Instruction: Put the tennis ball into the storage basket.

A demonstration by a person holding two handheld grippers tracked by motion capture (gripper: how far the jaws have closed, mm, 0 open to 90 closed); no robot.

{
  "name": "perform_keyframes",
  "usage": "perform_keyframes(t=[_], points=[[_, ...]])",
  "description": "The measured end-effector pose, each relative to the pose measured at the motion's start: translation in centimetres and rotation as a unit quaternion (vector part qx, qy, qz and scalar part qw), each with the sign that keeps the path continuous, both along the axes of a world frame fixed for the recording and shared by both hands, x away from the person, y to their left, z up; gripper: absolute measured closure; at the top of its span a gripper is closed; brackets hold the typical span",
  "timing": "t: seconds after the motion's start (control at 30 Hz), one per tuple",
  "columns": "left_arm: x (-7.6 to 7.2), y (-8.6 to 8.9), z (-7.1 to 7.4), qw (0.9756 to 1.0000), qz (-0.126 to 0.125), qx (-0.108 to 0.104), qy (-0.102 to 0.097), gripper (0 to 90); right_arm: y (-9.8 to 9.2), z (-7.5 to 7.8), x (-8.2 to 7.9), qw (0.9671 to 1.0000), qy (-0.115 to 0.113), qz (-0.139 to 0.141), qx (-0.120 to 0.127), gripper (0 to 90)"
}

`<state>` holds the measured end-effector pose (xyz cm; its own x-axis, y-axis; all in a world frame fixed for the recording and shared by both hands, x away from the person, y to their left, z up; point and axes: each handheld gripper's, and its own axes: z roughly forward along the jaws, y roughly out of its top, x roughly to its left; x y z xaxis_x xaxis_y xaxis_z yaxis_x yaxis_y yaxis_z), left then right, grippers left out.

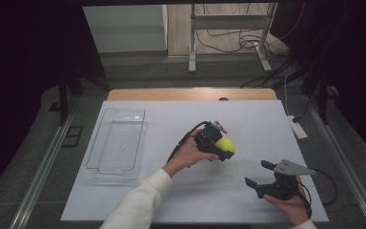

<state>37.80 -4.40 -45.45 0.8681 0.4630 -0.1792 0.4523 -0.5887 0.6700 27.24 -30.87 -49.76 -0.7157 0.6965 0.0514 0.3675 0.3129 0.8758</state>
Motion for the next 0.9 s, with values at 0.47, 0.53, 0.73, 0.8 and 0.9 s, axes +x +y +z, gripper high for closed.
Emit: perform_keyframes(t=[0.47,0.53,0.73,0.8,0.9], points=[[-0.3,1.9,0.7,0.9996,0.016,-0.02,-0.008,27.3,0.1,0.0,0.1,1.0,-0.001,0.001,-0.002,7.4],[-0.3,2.2,0.8,0.9996,0.017,-0.022,-0.009,27.3,0.1,0.0,0.1,1.0,-0.002,0.0,-0.002,7.3],[-0.6,3.1,1.1,0.999,0.028,-0.034,-0.012,27.3,0.2,0.0,0.1,1.0,-0.003,0.0,-0.001,7.2],[-0.7,3.5,1.1,0.9988,0.031,-0.036,-0.014,27.3,0.3,0.0,0.2,1.0,-0.004,0.002,0.0,7.2],[-0.9,4.0,1.3,0.9984,0.036,-0.04,-0.016,27.3,0.4,0.0,0.2,1.0,-0.004,0.003,-0.001,7.2]])
